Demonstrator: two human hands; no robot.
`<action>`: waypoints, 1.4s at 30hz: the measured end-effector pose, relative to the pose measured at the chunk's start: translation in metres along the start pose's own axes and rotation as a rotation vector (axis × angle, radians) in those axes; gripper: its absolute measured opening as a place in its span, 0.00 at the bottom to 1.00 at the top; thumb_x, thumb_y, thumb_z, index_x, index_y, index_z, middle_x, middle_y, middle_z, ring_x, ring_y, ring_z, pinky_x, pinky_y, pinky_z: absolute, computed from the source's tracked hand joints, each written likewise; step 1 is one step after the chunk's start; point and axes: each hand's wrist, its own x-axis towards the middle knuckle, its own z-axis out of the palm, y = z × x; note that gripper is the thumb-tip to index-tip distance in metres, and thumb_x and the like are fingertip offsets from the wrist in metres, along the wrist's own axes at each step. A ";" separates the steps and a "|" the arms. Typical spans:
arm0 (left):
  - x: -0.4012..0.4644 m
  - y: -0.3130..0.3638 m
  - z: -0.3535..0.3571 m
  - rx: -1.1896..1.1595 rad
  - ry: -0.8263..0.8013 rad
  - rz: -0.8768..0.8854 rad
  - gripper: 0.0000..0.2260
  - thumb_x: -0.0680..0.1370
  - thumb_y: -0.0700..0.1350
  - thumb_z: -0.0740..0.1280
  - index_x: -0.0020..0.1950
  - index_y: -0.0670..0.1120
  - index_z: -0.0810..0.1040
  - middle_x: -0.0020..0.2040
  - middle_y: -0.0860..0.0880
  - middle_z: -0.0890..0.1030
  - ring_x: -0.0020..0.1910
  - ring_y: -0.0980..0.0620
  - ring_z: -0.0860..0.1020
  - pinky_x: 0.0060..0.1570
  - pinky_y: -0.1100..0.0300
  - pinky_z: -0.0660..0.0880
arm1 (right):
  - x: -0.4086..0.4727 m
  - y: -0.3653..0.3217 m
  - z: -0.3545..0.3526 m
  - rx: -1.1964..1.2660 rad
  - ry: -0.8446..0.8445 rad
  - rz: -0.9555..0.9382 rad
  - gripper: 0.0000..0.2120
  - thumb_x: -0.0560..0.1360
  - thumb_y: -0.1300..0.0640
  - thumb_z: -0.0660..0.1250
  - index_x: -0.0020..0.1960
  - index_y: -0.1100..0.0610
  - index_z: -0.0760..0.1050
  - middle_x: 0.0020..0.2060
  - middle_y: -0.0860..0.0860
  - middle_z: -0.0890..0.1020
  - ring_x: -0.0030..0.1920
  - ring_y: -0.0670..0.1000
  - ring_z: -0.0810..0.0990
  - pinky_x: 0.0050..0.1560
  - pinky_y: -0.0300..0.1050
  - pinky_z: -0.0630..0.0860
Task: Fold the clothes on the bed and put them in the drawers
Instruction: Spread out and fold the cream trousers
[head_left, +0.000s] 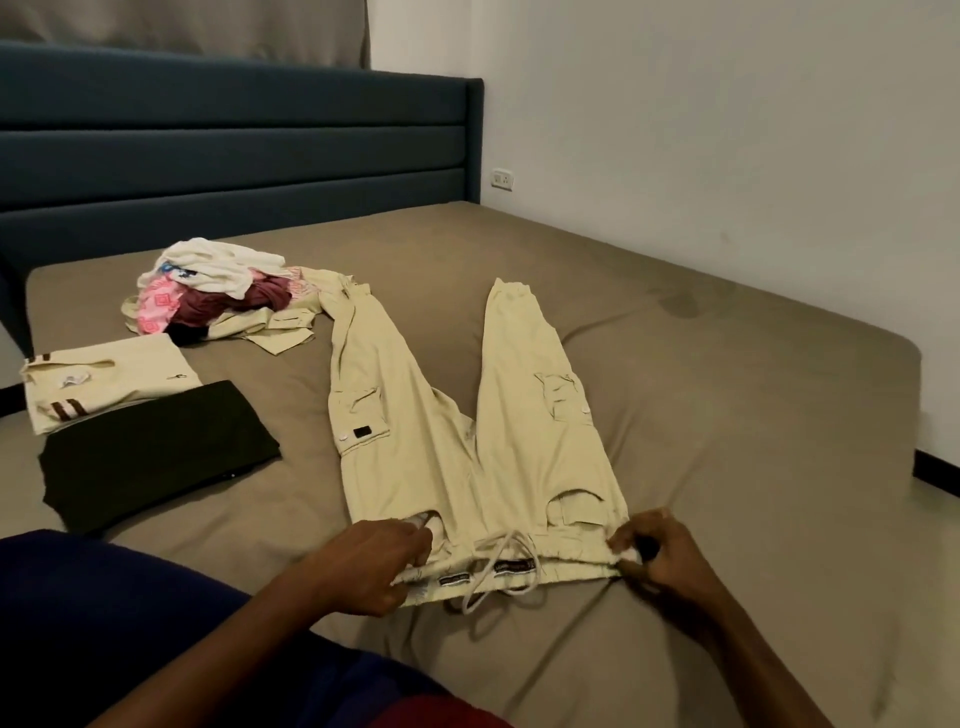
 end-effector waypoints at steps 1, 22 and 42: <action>0.001 -0.001 0.000 0.001 -0.043 -0.007 0.17 0.76 0.58 0.66 0.62 0.52 0.72 0.51 0.54 0.76 0.51 0.50 0.77 0.48 0.54 0.72 | -0.005 0.000 0.001 0.023 -0.046 0.031 0.13 0.61 0.59 0.85 0.40 0.48 0.85 0.44 0.44 0.82 0.49 0.44 0.80 0.54 0.48 0.79; 0.052 0.045 0.010 -0.950 -0.140 -0.189 0.12 0.79 0.50 0.72 0.49 0.40 0.84 0.42 0.44 0.87 0.41 0.50 0.86 0.37 0.59 0.78 | 0.027 -0.083 0.080 0.065 -0.441 0.146 0.21 0.66 0.62 0.83 0.50 0.56 0.74 0.32 0.58 0.85 0.27 0.53 0.82 0.30 0.53 0.80; 0.071 -0.021 -0.016 -1.772 0.279 -0.635 0.19 0.80 0.51 0.69 0.66 0.42 0.74 0.54 0.37 0.86 0.54 0.39 0.85 0.57 0.43 0.81 | 0.035 -0.103 0.097 -0.024 -0.707 0.306 0.13 0.71 0.55 0.79 0.36 0.64 0.82 0.28 0.55 0.83 0.30 0.50 0.82 0.35 0.46 0.76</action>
